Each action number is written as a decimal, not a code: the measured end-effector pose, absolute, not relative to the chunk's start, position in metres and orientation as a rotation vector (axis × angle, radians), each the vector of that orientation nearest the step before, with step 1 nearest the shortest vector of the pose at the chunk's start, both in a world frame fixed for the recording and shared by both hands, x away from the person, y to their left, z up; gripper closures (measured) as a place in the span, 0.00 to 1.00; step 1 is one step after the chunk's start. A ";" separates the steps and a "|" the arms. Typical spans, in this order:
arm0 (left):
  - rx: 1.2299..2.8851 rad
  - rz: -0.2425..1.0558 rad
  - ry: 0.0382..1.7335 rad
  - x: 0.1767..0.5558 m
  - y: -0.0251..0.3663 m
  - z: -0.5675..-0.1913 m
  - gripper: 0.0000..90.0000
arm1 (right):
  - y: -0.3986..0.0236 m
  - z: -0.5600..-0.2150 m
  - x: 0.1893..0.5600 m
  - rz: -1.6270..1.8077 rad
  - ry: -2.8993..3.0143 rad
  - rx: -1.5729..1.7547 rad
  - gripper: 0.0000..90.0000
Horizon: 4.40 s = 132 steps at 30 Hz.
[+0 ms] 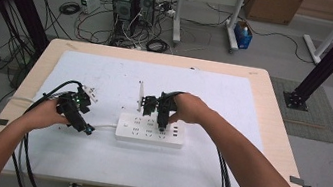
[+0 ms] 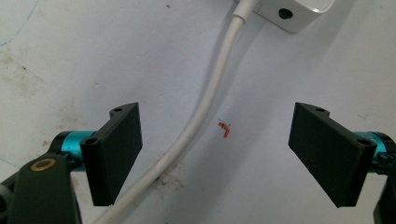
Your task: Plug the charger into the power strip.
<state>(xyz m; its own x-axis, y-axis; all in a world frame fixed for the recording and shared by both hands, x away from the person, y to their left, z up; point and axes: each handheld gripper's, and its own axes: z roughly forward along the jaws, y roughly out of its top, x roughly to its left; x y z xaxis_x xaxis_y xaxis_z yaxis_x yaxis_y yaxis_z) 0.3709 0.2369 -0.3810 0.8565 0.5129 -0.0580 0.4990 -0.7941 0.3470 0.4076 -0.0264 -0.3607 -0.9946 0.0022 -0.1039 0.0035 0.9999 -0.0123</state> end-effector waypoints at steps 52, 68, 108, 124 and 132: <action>2.645 0.061 0.793 0.371 0.240 -0.383 0.20 | -0.047 -0.375 0.422 0.219 3.112 0.096 0.69; 2.641 0.069 0.801 0.369 0.240 -0.383 0.20 | -0.043 -0.377 0.416 0.178 3.073 0.023 0.69; 2.592 0.115 0.799 0.364 0.242 -0.374 0.20 | -0.089 -0.309 0.439 0.740 2.879 0.722 0.01; 2.579 0.184 0.779 0.370 0.232 -0.363 0.20 | -0.192 -0.294 0.383 0.729 2.668 1.047 0.01; 2.581 0.203 0.773 0.368 0.233 -0.361 0.20 | -0.223 -0.304 0.360 0.760 2.616 1.143 0.01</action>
<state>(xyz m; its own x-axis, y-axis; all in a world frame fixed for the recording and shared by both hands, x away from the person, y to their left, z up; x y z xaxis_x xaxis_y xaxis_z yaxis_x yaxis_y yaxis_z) 0.3675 0.2329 -0.3605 0.8334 0.5525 0.0146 0.4886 -0.7488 0.4478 0.3597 -0.2230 -0.3044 -0.6859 0.7270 0.0324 0.6311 0.5720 0.5239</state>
